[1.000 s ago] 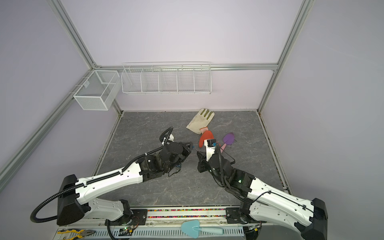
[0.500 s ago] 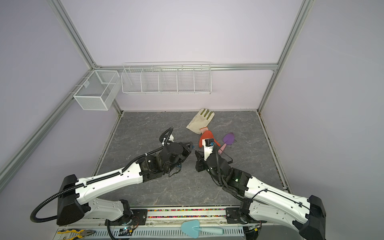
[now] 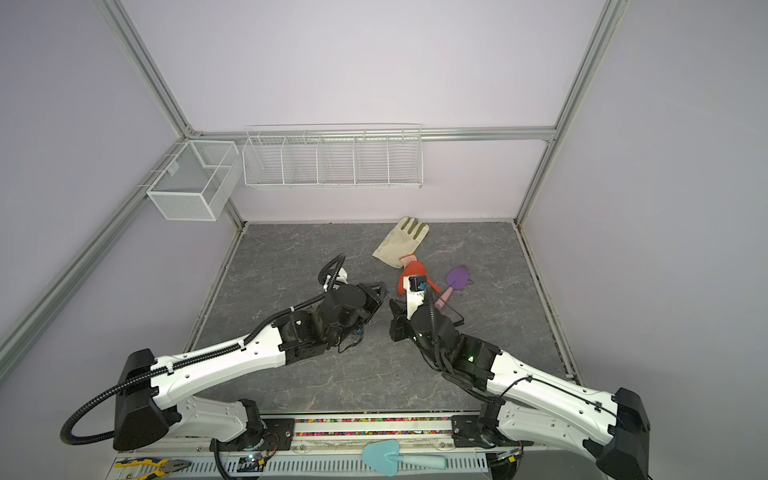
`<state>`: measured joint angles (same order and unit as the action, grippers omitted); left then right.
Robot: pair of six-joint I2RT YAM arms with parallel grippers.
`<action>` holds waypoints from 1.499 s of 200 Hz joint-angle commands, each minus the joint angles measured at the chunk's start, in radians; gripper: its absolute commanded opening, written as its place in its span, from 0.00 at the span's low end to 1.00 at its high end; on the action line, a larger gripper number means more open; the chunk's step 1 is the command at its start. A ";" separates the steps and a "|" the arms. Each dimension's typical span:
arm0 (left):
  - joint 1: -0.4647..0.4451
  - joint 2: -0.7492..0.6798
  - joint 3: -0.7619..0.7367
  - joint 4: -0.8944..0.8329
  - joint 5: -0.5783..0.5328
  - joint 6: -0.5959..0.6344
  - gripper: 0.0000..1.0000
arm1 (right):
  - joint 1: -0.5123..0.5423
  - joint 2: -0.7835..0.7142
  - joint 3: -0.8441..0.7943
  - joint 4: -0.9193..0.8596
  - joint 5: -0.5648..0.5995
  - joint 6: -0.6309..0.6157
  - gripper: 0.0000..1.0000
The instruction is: Unlock with the key
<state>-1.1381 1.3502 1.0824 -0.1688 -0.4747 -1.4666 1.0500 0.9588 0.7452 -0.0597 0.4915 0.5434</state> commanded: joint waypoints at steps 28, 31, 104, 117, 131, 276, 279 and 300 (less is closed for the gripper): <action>-0.012 -0.033 -0.015 0.029 -0.016 -0.029 0.00 | 0.005 -0.023 0.014 -0.011 0.082 0.021 0.07; -0.014 -0.035 -0.017 0.033 -0.016 -0.030 0.00 | 0.006 -0.023 0.015 -0.012 0.082 0.021 0.07; -0.026 -0.026 -0.012 0.069 -0.030 -0.028 0.00 | 0.005 0.021 0.048 0.029 0.017 0.008 0.07; -0.028 -0.022 -0.010 0.069 -0.039 -0.023 0.00 | 0.006 0.026 0.048 0.037 0.009 0.010 0.07; -0.030 -0.016 -0.003 0.061 -0.046 -0.021 0.00 | 0.005 0.029 0.052 0.040 0.001 0.009 0.07; -0.083 0.016 0.038 0.026 -0.154 0.019 0.00 | 0.010 0.047 0.152 0.000 -0.048 0.031 0.07; -0.083 0.017 0.039 0.028 -0.155 0.023 0.00 | 0.011 0.048 0.151 -0.003 -0.048 0.030 0.07; -0.082 0.018 0.040 0.038 -0.165 0.031 0.00 | 0.013 0.049 0.145 -0.023 -0.035 0.047 0.07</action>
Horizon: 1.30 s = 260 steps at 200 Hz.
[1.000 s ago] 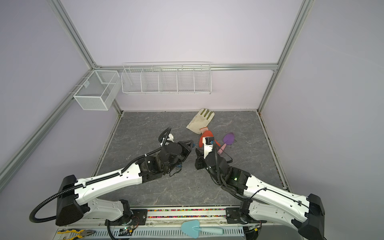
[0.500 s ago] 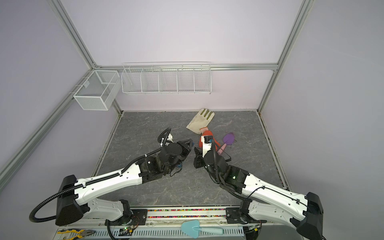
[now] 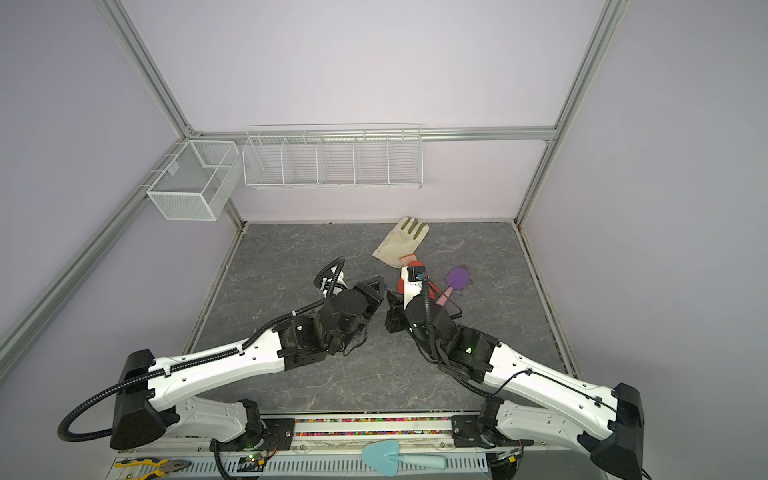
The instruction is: Unlock with the key
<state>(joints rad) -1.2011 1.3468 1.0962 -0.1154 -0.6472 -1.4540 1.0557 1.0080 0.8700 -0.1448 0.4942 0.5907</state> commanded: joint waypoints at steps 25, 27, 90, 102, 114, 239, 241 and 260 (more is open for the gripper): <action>-0.021 0.022 0.020 0.012 0.026 0.029 0.00 | 0.007 0.003 0.015 0.094 -0.055 0.002 0.07; -0.021 0.021 0.017 0.019 0.030 0.030 0.00 | 0.006 0.004 0.015 0.094 -0.053 0.004 0.07; -0.026 0.004 0.027 -0.031 0.112 0.093 0.00 | 0.001 -0.005 0.061 0.103 -0.176 -0.041 0.07; -0.026 -0.005 0.004 -0.006 0.120 0.090 0.00 | 0.000 -0.007 0.073 0.078 -0.164 -0.031 0.07; -0.030 -0.017 -0.011 0.010 0.124 0.097 0.00 | -0.003 -0.020 0.068 0.083 -0.161 -0.028 0.07; -0.018 -0.132 -0.175 0.224 0.209 0.248 0.00 | -0.091 -0.097 0.065 0.202 -0.479 0.221 0.06; -0.017 -0.134 -0.177 0.230 0.212 0.249 0.00 | -0.093 -0.097 0.065 0.205 -0.483 0.226 0.06; -0.005 -0.146 -0.202 0.280 0.252 0.257 0.00 | -0.114 -0.099 0.055 0.229 -0.515 0.262 0.06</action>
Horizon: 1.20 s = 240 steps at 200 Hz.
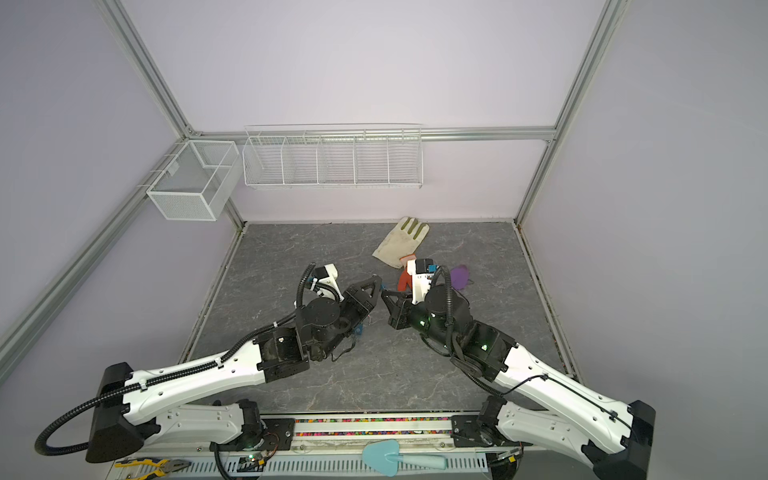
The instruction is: Unlock with the key
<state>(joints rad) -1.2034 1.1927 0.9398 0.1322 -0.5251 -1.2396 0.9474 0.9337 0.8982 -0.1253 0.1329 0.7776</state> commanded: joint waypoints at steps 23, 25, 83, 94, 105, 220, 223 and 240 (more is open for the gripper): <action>0.009 -0.015 -0.062 0.055 0.151 0.060 0.00 | -0.018 -0.039 0.019 0.229 -0.168 0.078 0.06; 0.010 -0.017 -0.062 0.056 0.152 0.064 0.00 | -0.018 -0.040 0.017 0.234 -0.168 0.078 0.06; 0.028 -0.025 -0.009 0.001 0.152 0.081 0.02 | -0.016 -0.023 0.044 0.109 -0.091 -0.012 0.06; 0.031 -0.025 0.011 -0.034 0.144 0.077 0.05 | -0.016 -0.021 0.044 0.080 -0.058 -0.027 0.06; 0.034 -0.027 0.023 -0.061 0.131 0.070 0.08 | -0.017 -0.017 0.043 0.055 -0.031 -0.043 0.06; 0.066 0.021 0.132 -0.239 0.143 0.007 0.28 | -0.015 0.012 0.049 -0.068 0.144 -0.212 0.06; 0.065 0.021 0.132 -0.240 0.143 0.005 0.29 | -0.015 0.013 0.049 -0.069 0.148 -0.217 0.06; 0.068 0.028 0.135 -0.263 0.144 -0.011 0.31 | -0.015 0.016 0.052 -0.072 0.169 -0.246 0.06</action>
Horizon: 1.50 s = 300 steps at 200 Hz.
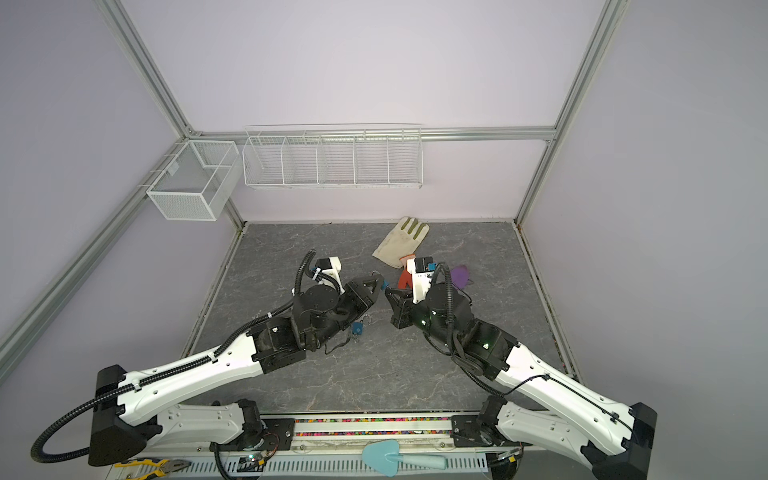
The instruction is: Unlock with the key
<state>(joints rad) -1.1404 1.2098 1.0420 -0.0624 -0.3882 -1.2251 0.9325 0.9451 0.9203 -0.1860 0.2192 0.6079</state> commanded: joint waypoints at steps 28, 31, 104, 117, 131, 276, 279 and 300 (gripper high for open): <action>0.013 0.020 0.030 -0.075 0.015 -0.051 0.37 | 0.000 0.017 0.035 -0.026 0.106 -0.112 0.06; 0.013 0.021 0.030 -0.075 0.015 -0.055 0.38 | 0.001 0.019 0.034 -0.025 0.104 -0.116 0.06; 0.019 0.104 0.119 -0.090 0.027 -0.038 0.53 | 0.021 0.067 0.047 -0.026 0.107 -0.185 0.06; 0.018 0.123 0.138 -0.122 0.026 -0.046 0.53 | 0.027 0.070 0.050 -0.032 0.122 -0.194 0.06; 0.020 0.132 0.139 -0.125 0.027 -0.056 0.53 | 0.028 0.069 0.052 -0.039 0.133 -0.199 0.07; 0.025 0.173 0.129 -0.066 0.016 -0.087 0.31 | 0.037 0.075 0.032 -0.027 0.138 -0.237 0.07; 0.024 0.174 0.130 -0.064 0.015 -0.087 0.30 | 0.038 0.074 0.032 -0.026 0.138 -0.236 0.07; 0.025 0.175 0.128 -0.066 0.010 -0.086 0.28 | 0.037 0.070 0.027 -0.022 0.129 -0.241 0.07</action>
<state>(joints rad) -1.1191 1.3758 1.1534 -0.1333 -0.3584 -1.3087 0.9604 1.0161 0.9497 -0.2558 0.3515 0.3916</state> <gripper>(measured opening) 0.286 0.066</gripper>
